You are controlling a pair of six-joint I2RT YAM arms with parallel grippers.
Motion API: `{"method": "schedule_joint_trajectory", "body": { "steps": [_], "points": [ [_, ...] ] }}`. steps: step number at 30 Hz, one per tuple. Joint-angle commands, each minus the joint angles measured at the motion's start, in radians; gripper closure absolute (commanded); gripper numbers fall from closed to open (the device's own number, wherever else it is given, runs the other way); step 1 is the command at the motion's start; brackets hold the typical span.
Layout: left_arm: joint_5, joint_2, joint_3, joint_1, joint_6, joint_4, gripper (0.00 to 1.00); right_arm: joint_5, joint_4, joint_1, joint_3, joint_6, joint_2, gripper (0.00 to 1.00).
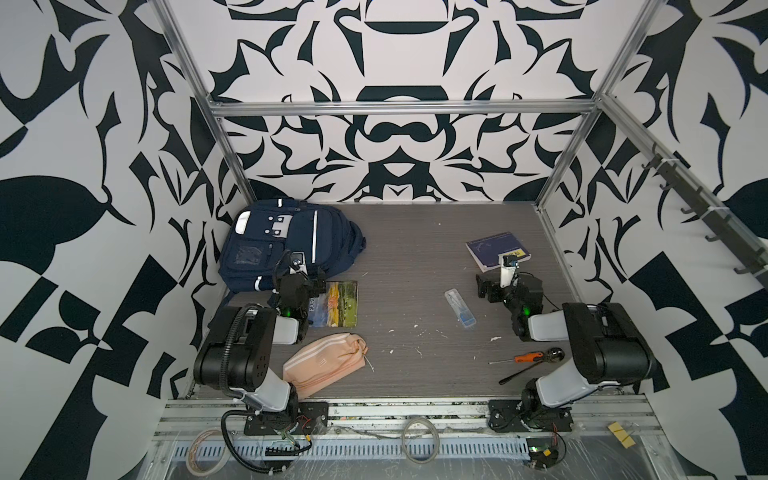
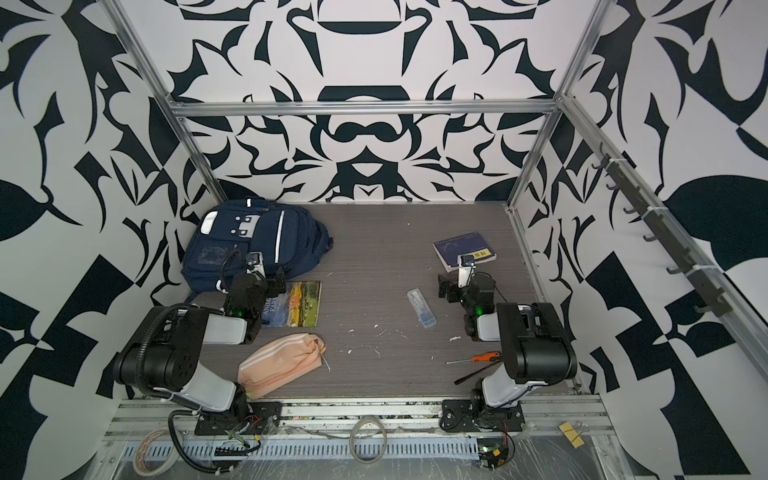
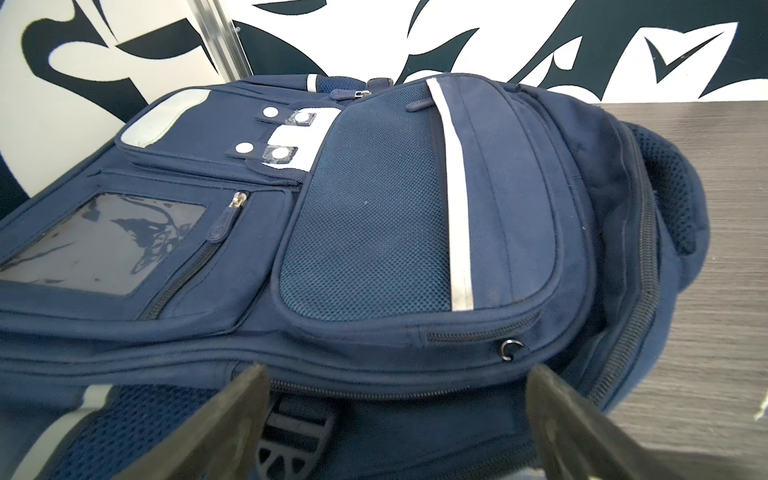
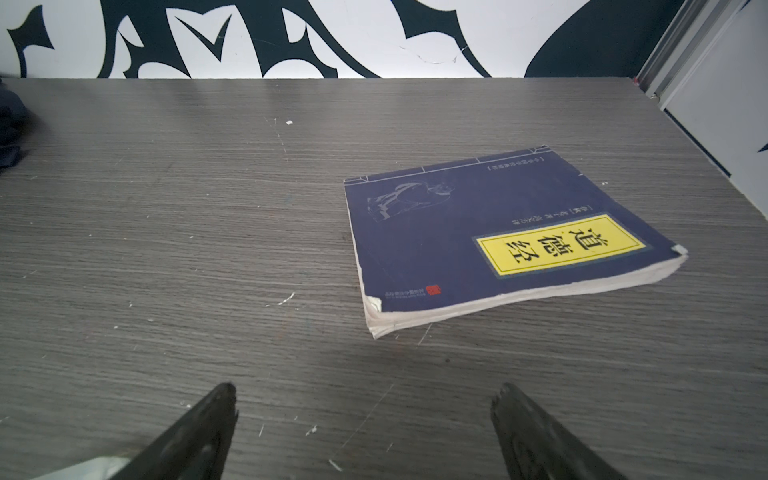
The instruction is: Pack the student bag
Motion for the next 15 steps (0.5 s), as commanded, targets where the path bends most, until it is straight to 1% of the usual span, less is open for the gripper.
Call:
{"method": "schedule_joint_trajectory", "body": {
  "steps": [1, 15],
  "points": [
    [-0.006, 0.007, 0.002, 0.002, -0.001, 0.01, 0.01, -0.007, 0.029, 0.004, -0.001, 0.0, -0.018, 0.01],
    [0.003, 0.006, 0.008, 0.004, -0.003, -0.001, 0.01, -0.005, 0.027, 0.004, 0.0, 0.0, -0.016, 0.01]
  ]
}}
